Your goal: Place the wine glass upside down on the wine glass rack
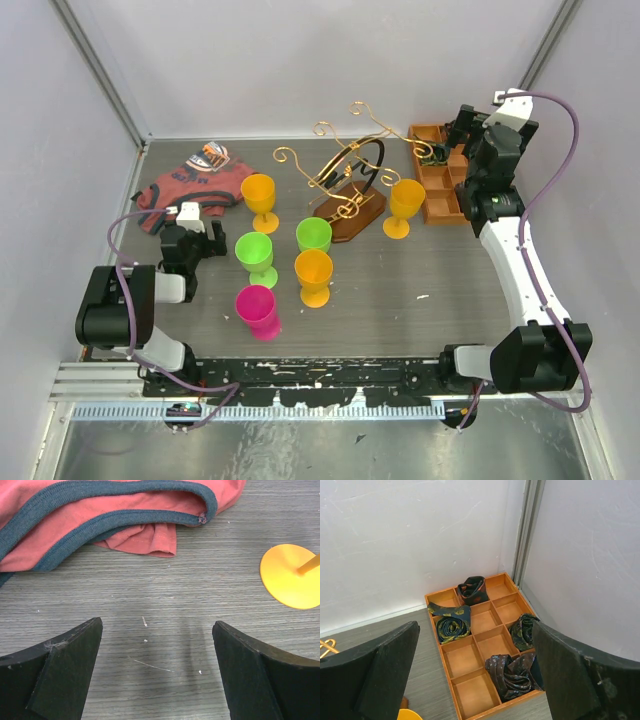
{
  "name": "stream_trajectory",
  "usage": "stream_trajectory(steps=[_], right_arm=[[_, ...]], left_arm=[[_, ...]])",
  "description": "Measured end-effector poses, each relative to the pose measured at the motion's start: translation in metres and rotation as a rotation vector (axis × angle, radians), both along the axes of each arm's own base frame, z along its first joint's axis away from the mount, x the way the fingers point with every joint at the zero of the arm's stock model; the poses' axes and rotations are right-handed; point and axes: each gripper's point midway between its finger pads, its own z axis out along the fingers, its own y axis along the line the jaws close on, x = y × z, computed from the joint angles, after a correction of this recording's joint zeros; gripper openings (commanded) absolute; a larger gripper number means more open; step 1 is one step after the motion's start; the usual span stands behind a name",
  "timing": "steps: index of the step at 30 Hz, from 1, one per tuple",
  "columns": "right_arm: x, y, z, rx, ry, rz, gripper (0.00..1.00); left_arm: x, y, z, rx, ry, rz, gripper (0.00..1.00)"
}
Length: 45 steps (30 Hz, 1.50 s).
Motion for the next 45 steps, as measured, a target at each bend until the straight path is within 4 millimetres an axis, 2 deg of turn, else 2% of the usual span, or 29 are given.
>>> stream_trajectory(steps=[14,26,28,29,32,38,45], right_arm=[[-0.001,-0.004,0.000,0.024,-0.008,-0.030,1.00],[0.002,0.005,-0.014,-0.002,0.058,0.029,1.00],[0.003,0.005,-0.017,-0.005,0.067,0.033,1.00],[0.003,0.005,-0.018,-0.007,0.071,0.034,1.00],[0.003,0.005,-0.020,-0.010,0.078,0.035,1.00],[0.013,0.008,-0.020,-0.007,0.088,0.049,1.00],[0.025,0.021,-0.035,0.008,0.133,0.121,1.00]], left_arm=[[0.000,0.000,0.000,0.000,0.000,0.000,0.98],[0.000,0.000,0.000,0.000,0.015,0.000,0.98],[0.001,0.001,0.007,0.000,0.046,0.007,0.98],[0.005,0.001,0.016,0.002,0.047,0.007,0.98],[0.015,0.001,0.063,0.024,-0.019,-0.009,0.98],[-0.003,0.013,0.151,0.050,-0.129,0.058,0.98],[0.002,0.014,0.230,0.059,-0.122,0.064,0.98]])
